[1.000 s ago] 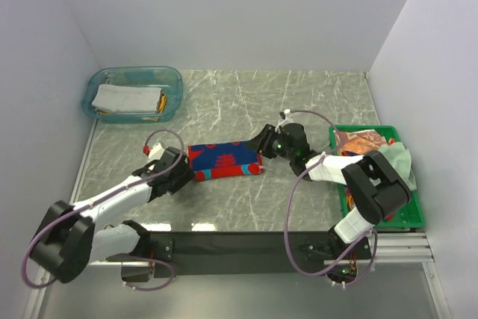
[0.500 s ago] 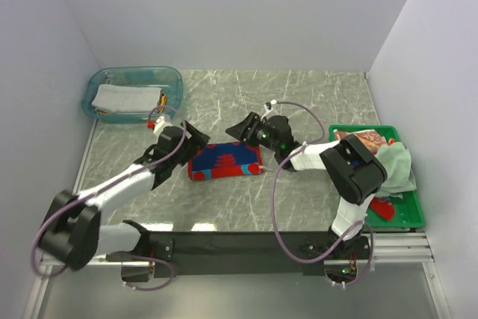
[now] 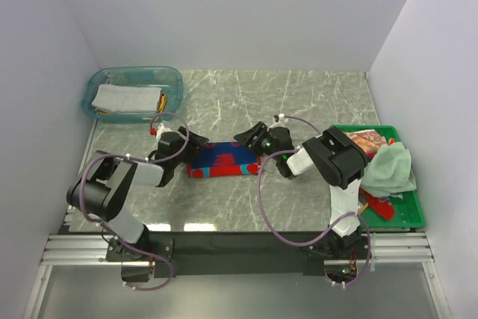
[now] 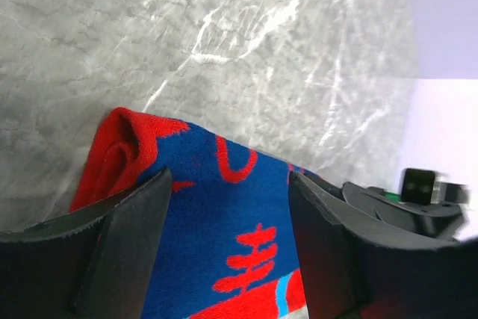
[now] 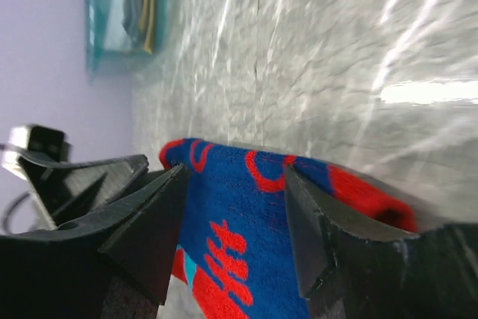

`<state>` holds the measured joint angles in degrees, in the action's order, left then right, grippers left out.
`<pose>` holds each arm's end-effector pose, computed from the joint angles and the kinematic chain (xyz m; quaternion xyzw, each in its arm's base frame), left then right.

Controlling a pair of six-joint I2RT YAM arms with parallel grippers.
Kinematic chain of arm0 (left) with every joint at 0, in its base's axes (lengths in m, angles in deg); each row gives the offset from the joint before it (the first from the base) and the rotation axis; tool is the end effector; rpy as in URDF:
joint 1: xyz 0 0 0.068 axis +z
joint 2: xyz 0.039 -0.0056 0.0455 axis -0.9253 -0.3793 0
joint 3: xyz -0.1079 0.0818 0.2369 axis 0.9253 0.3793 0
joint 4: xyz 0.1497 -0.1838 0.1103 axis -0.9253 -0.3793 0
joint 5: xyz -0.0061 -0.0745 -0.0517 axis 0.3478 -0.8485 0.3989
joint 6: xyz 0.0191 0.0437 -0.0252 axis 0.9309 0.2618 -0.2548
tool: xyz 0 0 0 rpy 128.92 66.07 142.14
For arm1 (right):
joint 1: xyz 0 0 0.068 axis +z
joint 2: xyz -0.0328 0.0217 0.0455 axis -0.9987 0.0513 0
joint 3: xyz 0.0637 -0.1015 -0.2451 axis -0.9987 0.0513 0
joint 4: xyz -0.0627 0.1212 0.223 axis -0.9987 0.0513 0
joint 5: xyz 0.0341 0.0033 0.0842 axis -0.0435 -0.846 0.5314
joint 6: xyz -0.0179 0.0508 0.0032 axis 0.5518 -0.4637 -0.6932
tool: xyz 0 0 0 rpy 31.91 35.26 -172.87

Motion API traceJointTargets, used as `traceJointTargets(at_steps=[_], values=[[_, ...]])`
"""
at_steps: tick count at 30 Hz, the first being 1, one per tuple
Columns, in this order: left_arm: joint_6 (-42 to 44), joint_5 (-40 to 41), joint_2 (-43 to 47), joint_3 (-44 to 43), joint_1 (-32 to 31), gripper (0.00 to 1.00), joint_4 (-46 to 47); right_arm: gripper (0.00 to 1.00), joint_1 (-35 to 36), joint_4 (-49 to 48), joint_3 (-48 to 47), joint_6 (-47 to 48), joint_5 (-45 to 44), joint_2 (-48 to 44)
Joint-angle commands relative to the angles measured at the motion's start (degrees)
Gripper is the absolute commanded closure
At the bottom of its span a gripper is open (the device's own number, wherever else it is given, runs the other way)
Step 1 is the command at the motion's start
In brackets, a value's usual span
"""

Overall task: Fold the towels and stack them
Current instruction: Neatly place the folded towel into the bin

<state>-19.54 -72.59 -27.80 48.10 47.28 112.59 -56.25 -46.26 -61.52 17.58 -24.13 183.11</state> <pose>0.2671 -0.0985 0.1298 -0.3411 0.7951 -0.3368 0.3717 0.3087 0.1920 0.1031 0.1593 0.7884 0.4789 0.3517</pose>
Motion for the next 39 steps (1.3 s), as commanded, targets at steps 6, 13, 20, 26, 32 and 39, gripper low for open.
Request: traceJointTargets(at_steps=[6, 13, 20, 26, 32, 39], values=[[0.82, -0.84, -2.02, 3.78, 1.53, 0.24, 1.50, 0.38, -2.59, -1.36, 3.85, 2.73, -4.72, -2.34], [4.78, 1.35, 9.40, -2.11, 1.35, 0.11, -12.19, 0.38, -2.59, 2.41, 4.38, 6.43, -1.30, -11.47], [4.87, 2.50, 20.56, -1.43, 0.04, 0.14, -20.82, 0.40, -1.11, 4.00, 8.59, 6.26, 1.43, -18.60], [1.71, 3.20, 23.92, 6.92, -3.83, 0.38, -19.61, 0.46, 2.76, -1.35, 15.80, 2.83, 0.55, -18.87], [-1.19, 4.34, 19.88, 11.59, -4.54, 0.62, -17.41, 0.49, 3.47, -5.66, 20.46, -1.12, -2.08, -13.96], [-2.60, 5.66, 20.48, 13.97, -4.62, 0.66, -18.55, 0.51, -0.74, -3.92, 24.15, -4.12, -6.20, -13.50]])
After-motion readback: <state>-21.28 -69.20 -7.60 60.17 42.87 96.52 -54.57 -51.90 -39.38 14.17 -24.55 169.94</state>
